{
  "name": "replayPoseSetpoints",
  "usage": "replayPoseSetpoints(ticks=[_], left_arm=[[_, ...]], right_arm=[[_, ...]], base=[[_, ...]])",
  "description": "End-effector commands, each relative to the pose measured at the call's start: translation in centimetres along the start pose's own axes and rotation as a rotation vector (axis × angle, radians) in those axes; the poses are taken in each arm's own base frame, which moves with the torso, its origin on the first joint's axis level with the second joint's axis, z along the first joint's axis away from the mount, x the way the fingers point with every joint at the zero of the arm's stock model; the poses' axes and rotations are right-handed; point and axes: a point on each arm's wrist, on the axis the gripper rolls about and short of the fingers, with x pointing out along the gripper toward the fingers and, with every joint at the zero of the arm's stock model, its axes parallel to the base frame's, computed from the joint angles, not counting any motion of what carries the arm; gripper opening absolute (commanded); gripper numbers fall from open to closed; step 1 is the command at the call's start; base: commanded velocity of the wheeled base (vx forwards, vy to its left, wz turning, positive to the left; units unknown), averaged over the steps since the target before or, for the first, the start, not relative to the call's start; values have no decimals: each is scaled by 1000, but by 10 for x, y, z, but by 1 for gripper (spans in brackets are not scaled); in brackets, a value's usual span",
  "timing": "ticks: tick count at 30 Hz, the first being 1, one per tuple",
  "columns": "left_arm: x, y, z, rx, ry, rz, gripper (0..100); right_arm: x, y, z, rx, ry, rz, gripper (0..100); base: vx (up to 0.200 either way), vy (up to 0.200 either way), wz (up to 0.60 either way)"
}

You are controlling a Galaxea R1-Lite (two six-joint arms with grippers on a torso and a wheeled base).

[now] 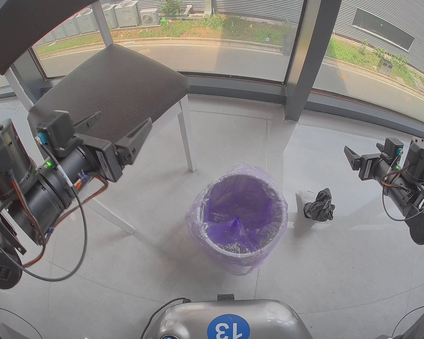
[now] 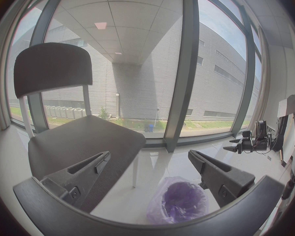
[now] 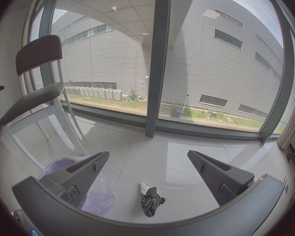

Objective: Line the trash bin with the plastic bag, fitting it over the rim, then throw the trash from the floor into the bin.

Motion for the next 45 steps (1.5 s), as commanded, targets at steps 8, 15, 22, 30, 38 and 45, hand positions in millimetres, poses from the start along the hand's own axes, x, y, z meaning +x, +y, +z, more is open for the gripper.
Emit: replayPoseSetpoints(ticks=[8,15,22,30,38,45], left_arm=[[-15,19,19,6,-68,77,100],[-22,32,12,24,-39,138,100],[-34,47,8,41,-14,213,100],[-45,55,5,52,-3,259,100],[-40,55,-2,52,19,230,100],[-42,54,-6,52,36,222,100]], right_arm=[[67,-38,-82,238,193,88,100],[76,-21,-104,244,288,85,100],[77,-31,-112,242,363,62,100],[97,-31,-150,286,420,114,100],[113,-39,-192,335,476,103,100],[126,-42,-210,416,462,84,100]], base=[[0,0,0],[0,0,0],[0,0,0],[0,0,0],[0,0,0],[0,0,0]])
